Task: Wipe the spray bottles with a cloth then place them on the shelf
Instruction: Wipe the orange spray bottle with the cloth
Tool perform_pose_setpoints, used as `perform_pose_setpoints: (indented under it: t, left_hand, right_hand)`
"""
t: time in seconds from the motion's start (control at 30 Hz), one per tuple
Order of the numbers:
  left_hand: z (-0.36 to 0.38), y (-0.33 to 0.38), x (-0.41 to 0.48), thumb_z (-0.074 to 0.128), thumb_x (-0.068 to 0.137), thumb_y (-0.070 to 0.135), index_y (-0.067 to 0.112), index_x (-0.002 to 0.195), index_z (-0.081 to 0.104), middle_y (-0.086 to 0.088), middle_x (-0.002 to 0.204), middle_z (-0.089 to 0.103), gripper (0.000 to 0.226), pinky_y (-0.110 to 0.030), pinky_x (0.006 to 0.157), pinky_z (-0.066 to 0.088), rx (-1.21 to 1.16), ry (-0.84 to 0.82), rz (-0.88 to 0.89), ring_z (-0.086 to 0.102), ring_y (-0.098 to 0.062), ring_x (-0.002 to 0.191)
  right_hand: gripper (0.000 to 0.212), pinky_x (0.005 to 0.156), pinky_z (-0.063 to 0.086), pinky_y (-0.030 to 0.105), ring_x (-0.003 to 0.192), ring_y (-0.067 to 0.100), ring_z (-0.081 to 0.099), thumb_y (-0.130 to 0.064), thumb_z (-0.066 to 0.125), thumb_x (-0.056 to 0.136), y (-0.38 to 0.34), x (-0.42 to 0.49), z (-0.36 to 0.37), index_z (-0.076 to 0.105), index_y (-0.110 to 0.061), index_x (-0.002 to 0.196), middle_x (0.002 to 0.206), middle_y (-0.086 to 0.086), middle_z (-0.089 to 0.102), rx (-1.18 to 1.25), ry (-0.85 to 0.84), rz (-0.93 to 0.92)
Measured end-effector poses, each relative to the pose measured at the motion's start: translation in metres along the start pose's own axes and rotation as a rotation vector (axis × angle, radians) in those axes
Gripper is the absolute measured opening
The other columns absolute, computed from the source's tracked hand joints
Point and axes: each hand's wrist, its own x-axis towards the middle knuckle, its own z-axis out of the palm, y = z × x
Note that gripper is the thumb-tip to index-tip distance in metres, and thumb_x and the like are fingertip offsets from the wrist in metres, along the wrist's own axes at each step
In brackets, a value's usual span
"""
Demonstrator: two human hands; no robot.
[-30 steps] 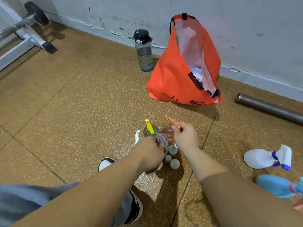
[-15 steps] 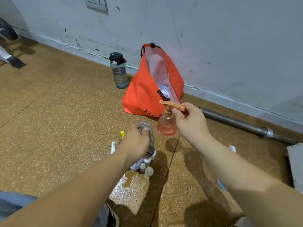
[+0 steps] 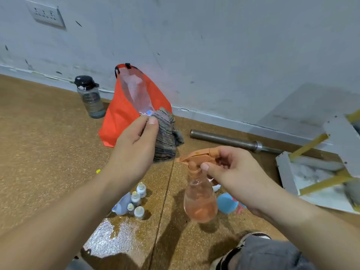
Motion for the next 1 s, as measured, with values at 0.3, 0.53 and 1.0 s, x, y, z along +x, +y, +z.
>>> perform_pose_setpoints:
  t: [0.3, 0.53, 1.0]
  left_hand:
    - [0.0, 0.025, 0.004, 0.039, 0.107, 0.047, -0.004, 0.099, 0.055, -0.022, 0.088, 0.057, 0.054, -0.049, 0.074, 0.047, -0.015, -0.146, 0.164, 0.055, -0.037, 0.082]
    - [0.034, 0.022, -0.006, 0.039, 0.11, 0.03, 0.019, 0.131, 0.066, 0.011, 0.113, 0.07, 0.035, -0.03, 0.09, 0.052, 0.184, -0.206, 0.471, 0.066, -0.009, 0.107]
    - [0.066, 0.002, 0.005, 0.044, 0.111, 0.036, 0.016, 0.094, 0.071, -0.002, 0.091, 0.077, 0.038, -0.033, 0.075, 0.057, -0.229, -0.322, -0.194, 0.072, -0.019, 0.085]
  right_hand:
    - [0.015, 0.044, 0.039, 0.006, 0.048, -0.006, 0.058, -0.009, 0.069, 0.097, -0.004, 0.013, -0.022, 0.073, -0.02, 0.086, 0.053, -0.023, 0.063, 0.016, -0.013, -0.049]
    - [0.012, 0.051, 0.041, 0.007, 0.054, -0.004, 0.056, 0.0, 0.067, 0.095, 0.0, 0.025, -0.022, 0.072, -0.01, 0.089, 0.063, -0.002, 0.066, 0.035, 0.027, -0.114]
    - [0.015, 0.085, 0.058, 0.045, 0.084, 0.02, 0.074, -0.009, 0.069, 0.096, -0.001, 0.013, -0.022, 0.08, -0.018, 0.092, 0.086, 0.001, 0.079, 0.052, 0.083, -0.192]
